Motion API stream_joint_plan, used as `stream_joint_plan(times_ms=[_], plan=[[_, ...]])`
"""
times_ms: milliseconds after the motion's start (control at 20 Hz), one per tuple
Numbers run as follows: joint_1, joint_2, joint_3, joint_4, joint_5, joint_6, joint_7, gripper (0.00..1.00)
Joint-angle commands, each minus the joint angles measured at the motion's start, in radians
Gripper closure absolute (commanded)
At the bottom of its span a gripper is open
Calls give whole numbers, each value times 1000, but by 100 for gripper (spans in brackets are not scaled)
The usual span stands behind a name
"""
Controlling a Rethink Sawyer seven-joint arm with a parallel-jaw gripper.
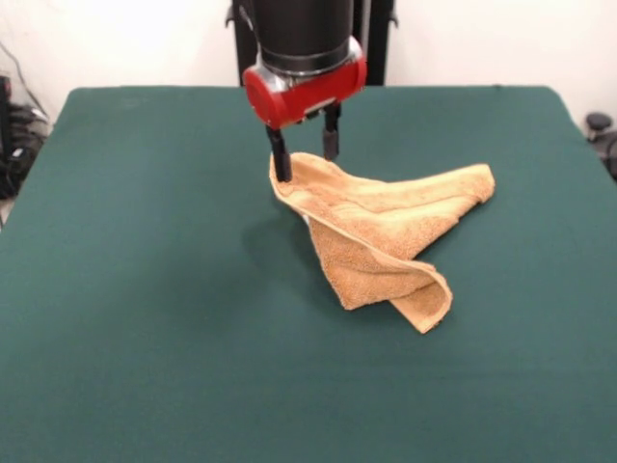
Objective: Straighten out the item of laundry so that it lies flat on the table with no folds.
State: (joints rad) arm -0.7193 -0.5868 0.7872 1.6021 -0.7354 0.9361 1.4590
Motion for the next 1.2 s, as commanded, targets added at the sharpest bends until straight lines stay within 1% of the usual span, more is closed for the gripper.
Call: stream_joint_plan(times_ms=[50,300,500,650,850,1050,1200], plan=[[55,114,-99,133,-55,-166,110,0],[77,114,-135,137,-53,-215,114,0],[105,99,-168,136,-49,-227,106,0],[104,107,-167,131,-30,-221,70,0],[112,106,-172,124,-23,-224,49,0],[116,105,-185,134,-28,-247,73,0],[111,112,-180,137,-28,-249,55,0]])
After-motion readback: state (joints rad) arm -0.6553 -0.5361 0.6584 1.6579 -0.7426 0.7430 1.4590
